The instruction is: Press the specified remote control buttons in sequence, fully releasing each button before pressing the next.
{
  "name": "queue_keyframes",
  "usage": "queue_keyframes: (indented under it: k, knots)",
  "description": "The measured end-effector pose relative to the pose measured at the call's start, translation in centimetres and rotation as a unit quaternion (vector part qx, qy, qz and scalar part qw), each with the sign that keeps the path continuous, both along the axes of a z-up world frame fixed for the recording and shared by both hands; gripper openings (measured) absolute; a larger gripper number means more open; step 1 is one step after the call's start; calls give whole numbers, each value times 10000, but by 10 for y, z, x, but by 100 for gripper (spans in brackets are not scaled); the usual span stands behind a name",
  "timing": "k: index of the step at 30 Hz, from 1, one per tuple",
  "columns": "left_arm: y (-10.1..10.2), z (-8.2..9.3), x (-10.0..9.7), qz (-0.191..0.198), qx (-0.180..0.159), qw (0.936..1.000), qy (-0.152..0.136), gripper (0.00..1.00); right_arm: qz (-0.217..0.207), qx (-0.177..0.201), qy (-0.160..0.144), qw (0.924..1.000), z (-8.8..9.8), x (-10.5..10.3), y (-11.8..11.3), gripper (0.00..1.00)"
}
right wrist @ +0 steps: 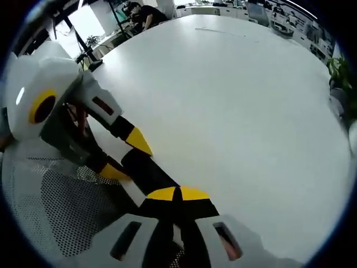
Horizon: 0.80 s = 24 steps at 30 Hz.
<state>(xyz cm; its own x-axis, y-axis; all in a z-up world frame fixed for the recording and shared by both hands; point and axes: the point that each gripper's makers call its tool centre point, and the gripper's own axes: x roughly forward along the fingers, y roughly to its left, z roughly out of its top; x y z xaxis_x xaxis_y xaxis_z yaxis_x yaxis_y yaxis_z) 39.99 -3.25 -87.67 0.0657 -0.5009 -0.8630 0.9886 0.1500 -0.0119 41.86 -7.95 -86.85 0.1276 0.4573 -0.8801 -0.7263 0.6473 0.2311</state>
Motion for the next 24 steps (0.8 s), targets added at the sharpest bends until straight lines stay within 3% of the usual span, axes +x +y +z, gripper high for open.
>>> queue_keyframes:
  k: [7, 24]
  knots:
    - [0, 0, 0, 16, 11, 10000, 10, 24, 38, 47, 206, 9998, 2, -7, 0, 0]
    - [-1, 1, 0, 16, -11, 10000, -8, 24, 605, -296, -178, 9976, 3, -11, 0, 0]
